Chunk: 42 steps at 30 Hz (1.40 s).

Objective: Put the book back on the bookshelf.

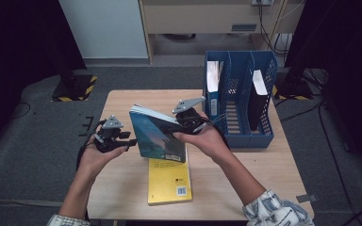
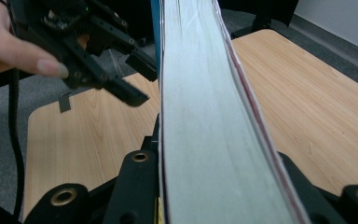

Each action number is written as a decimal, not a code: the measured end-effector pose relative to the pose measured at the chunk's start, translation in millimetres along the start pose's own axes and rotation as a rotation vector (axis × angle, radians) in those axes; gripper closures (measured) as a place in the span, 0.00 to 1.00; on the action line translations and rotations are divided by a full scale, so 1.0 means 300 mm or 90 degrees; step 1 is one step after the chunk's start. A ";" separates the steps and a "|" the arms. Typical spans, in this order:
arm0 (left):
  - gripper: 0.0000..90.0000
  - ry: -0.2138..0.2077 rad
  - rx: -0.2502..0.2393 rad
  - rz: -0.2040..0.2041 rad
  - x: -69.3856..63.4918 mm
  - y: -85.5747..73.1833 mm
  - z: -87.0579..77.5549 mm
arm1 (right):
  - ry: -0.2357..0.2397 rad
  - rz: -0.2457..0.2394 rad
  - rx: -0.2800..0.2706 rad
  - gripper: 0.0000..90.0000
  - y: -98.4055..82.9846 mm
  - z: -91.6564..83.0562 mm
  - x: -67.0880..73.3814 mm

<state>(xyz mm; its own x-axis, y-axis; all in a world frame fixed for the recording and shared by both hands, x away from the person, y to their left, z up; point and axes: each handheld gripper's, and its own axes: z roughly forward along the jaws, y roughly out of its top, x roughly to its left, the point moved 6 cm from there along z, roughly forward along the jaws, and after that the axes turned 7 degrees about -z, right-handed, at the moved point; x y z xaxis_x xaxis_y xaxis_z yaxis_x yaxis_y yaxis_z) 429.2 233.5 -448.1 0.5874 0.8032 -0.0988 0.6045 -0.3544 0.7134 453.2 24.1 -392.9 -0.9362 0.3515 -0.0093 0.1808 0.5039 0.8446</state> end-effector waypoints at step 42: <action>0.08 0.076 0.081 -0.119 0.131 -0.378 0.140 | -0.011 0.097 -0.031 0.82 0.018 -0.005 -0.055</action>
<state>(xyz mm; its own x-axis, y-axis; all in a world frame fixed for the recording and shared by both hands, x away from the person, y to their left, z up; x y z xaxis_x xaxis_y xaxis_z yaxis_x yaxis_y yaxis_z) 406.4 285.1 -561.9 0.3969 0.9082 -0.1329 0.7633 -0.2461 0.5974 469.2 19.7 -387.5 -0.8938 0.4343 0.1118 0.3046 0.4050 0.8621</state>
